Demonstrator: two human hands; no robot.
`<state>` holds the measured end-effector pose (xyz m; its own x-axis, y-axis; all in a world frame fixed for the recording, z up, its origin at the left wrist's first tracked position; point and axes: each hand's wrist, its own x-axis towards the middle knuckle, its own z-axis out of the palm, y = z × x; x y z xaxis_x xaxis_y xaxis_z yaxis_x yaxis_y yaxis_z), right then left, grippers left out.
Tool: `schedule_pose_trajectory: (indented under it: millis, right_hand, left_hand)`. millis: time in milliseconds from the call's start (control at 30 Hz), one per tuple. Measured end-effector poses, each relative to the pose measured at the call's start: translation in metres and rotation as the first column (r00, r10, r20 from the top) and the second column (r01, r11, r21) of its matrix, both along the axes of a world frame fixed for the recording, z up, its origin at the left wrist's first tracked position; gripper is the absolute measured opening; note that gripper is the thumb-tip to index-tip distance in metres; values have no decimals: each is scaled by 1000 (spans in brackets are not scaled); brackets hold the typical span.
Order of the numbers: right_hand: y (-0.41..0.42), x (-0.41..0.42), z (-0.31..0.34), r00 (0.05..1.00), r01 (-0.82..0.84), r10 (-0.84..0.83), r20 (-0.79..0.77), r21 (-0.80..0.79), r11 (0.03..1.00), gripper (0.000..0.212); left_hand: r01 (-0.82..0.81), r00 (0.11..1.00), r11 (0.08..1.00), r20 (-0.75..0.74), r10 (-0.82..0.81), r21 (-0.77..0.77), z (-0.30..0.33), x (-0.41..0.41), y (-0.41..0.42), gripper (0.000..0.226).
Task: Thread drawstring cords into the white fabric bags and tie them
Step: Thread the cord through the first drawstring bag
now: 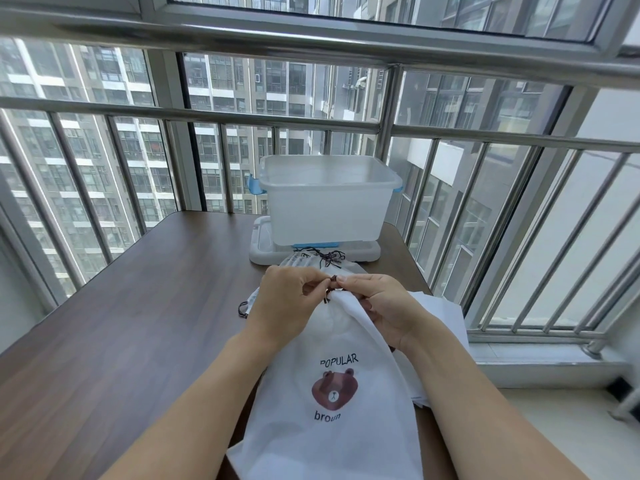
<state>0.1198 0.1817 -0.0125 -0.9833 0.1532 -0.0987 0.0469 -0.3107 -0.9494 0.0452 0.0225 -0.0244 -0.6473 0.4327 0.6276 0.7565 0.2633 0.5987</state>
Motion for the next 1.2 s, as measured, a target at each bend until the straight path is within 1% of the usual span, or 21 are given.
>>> schedule_pose_trajectory:
  millis: [67,133,267,367,433,500,567,667,833,1033,1200]
  right_hand:
    - [3,-2,-2,1000,19,-19,3,1,1000,20]
    - [4,-4,-3,999,21,-23,25,60,998,16]
    - [6,-3,-3,998,55,-59,22,169,984,13]
    - [6,-3,-3,999,49,-49,-2,187,981,12]
    - [5,-3,-2,998,61,-61,-3,183,981,12]
    - [5,-3,-1,997,73,-76,11,177,982,12]
    - [6,-2,-1,996,75,-81,25,182,980,13]
    - [7,-3,-1,996,79,-86,36,182,980,15]
    - [13,-3,2,975,200,-211,65,141,970,27]
    - [22,-1,1,968,238,-249,42,175,955,17]
    - [28,4,5,961,256,-275,39,259,931,18]
  left_hand:
    - [-34,995,997,-98,27,-72,1,-6,-4,11]
    - [-47,995,992,-94,37,-114,4,-8,-5,10]
    - [-26,994,995,103,35,-95,7,-4,-4,19]
    - [12,974,997,228,6,-80,4,-5,-3,27]
    - [22,962,999,272,-10,-42,1,-8,-2,34]
    - [28,971,997,238,-9,-74,0,-11,-4,34]
    - [35,989,990,150,-15,-137,-2,-13,-5,26]
    - [28,997,990,71,-18,-142,-4,-18,-7,20]
    - [-45,999,984,17,49,-170,-4,-28,-14,21]
    - [-71,997,971,-17,69,-229,-4,-33,-22,18]
    - [-87,996,977,-5,88,-193,-4,-38,-29,23]
